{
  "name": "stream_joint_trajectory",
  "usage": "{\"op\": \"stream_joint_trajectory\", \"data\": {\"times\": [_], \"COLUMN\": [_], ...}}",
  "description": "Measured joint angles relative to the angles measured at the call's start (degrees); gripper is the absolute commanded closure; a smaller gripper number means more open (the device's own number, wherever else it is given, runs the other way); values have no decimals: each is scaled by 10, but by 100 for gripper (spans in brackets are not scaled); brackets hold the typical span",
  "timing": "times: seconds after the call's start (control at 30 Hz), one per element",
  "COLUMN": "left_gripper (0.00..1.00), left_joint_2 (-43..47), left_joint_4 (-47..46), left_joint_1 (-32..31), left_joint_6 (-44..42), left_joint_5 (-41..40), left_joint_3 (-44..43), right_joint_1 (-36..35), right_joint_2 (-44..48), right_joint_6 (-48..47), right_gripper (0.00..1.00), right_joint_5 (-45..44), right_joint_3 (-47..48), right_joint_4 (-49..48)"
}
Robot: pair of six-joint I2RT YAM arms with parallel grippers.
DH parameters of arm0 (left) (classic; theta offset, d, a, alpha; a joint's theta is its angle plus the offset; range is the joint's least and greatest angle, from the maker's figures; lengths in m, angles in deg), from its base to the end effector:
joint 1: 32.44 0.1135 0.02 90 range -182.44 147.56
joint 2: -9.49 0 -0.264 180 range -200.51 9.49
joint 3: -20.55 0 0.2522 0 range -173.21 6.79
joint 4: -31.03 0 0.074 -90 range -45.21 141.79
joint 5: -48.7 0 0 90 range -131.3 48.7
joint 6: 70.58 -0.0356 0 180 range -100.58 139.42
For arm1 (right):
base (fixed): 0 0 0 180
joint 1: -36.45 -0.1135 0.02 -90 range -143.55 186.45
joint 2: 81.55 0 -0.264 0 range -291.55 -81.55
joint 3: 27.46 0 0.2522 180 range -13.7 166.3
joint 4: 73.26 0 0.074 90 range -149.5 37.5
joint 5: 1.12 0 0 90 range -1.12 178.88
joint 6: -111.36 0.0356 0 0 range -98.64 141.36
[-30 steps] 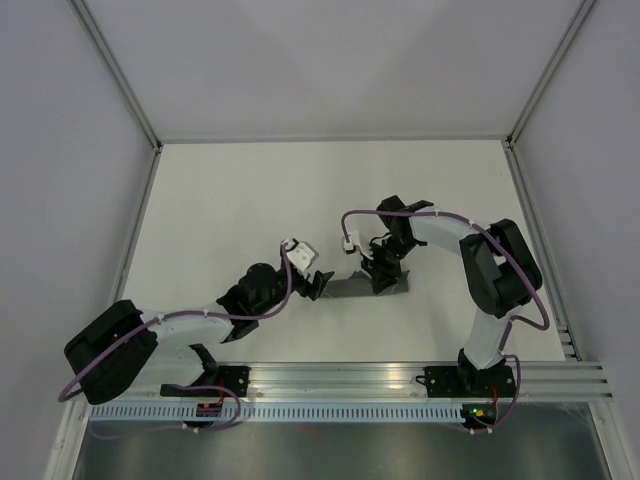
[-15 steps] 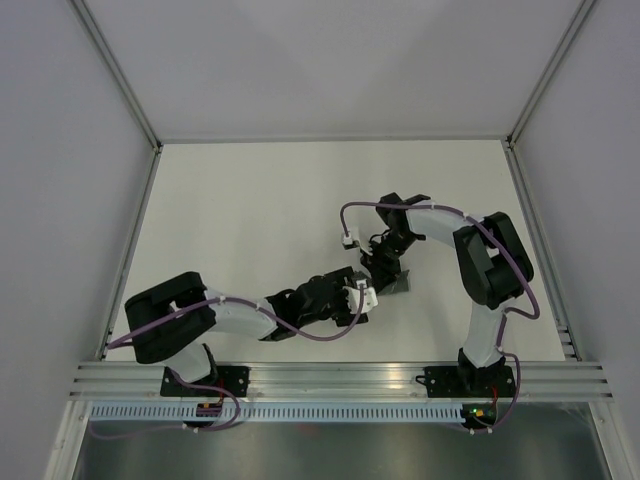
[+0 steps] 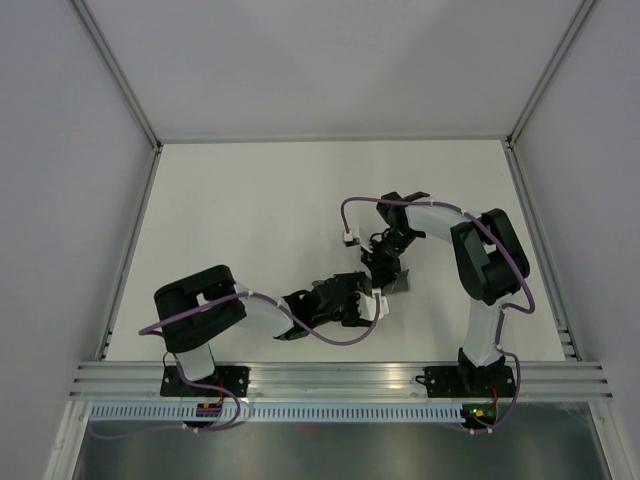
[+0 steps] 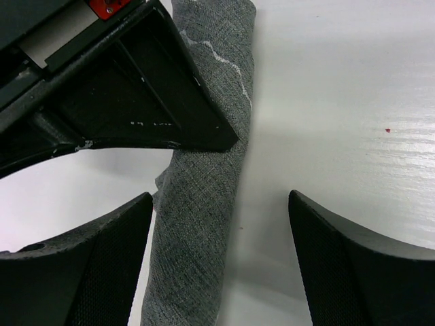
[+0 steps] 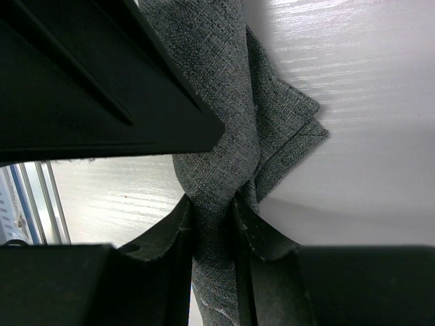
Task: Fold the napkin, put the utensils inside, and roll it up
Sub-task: Roll the napkin with the utensil
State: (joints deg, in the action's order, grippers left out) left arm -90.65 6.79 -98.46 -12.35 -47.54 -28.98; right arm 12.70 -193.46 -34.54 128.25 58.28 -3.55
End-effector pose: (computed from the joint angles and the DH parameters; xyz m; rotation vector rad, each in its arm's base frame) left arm 0.1354 -0.2949 0.1299 1.4898 1.3913 -0.2660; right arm 0.2970 0.1554 0.1462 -1.7971 2.2374 1.0272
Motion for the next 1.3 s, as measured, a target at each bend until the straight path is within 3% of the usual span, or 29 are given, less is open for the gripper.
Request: {"op": "stream_joint_trajectory", "data": {"times": [1.3], "left_gripper": [39], "left_joint_2": [-47], "left_joint_4": [23], "left_joint_1": [7], "left_joint_6": [-14], "left_joint_5": [-11], "left_joint_3": [-56], "right_joint_1": [29], "right_joint_2": [-65], "right_joint_6": [-4], "right_gripper": [89], "right_joint_5": [43], "right_joint_3": [56], "right_joint_4": [79]}}
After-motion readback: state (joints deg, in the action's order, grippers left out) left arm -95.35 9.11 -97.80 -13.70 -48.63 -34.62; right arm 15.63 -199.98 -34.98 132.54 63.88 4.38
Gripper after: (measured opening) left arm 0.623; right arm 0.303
